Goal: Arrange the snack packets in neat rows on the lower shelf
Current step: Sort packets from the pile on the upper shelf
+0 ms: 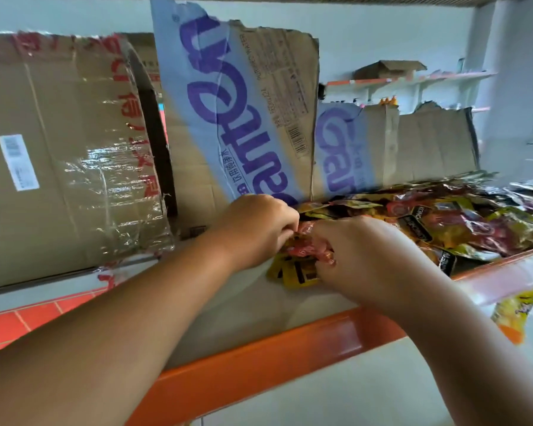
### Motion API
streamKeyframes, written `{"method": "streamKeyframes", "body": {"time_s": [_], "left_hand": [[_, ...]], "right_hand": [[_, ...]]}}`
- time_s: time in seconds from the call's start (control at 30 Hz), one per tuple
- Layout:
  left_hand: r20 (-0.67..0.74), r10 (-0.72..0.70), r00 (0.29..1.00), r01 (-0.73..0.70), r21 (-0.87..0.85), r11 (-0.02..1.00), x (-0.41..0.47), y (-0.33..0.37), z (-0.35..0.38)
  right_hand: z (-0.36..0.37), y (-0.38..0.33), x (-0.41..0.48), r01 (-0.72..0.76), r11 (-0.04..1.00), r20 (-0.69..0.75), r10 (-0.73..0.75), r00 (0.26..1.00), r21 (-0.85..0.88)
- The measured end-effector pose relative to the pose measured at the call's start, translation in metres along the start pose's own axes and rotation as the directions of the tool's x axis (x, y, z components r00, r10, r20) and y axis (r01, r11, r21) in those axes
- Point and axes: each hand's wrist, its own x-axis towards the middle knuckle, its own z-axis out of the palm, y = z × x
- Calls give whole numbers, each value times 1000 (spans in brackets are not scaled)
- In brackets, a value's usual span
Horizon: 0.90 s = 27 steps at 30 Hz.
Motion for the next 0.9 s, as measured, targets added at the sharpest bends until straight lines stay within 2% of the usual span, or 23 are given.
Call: {"method": "streamKeyframes", "body": {"time_s": [0.1, 0.17, 0.23, 0.37, 0.47, 0.53, 0.63, 0.67, 0.77, 0.83, 0.9], "left_hand": [[-65, -73, 995, 67, -88, 994, 0, 1, -15], [-102, -175, 979, 147, -242, 959, -3, 1, -30], [-100, -311, 945, 246, -407, 880, -9, -3, -42], [128, -527, 840, 518, -475, 711, -37, -26, -39], [296, -595, 747, 653, -494, 574, -71, -40, -27], [313, -648, 694, 717, -377, 586, -92, -46, -23], [264, -712, 651, 758, -266, 595, -112, -43, -22], [239, -723, 649, 760, -251, 599, -117, -42, -23], [216, -709, 671, 742, -202, 640, -126, -36, -29], [255, -664, 703, 709, -174, 683, -128, -29, -35], [287, -642, 711, 697, -167, 697, -129, -22, -38]], "right_hand": [[-3, 6, -1, 19, 999, -47, -17, 999, 30], [-8, 10, 2, 36, 995, -76, -29, 997, 92], [-16, 9, 6, 68, 985, -101, -52, 994, 160], [-27, -7, 16, 182, 951, -61, -172, 983, 251], [-20, -31, 29, 351, 920, -34, -351, 936, 173], [-10, -49, 40, 454, 886, 21, -458, 889, 93], [-1, -60, 46, 440, 868, 209, -486, 849, 230], [0, -59, 46, 382, 872, 249, -461, 852, 307], [2, -55, 44, 233, 866, 216, -355, 909, 442], [0, -58, 44, 226, 885, 258, -349, 901, 408], [-4, -68, 41, 235, 931, 389, -333, 859, 279]]}}
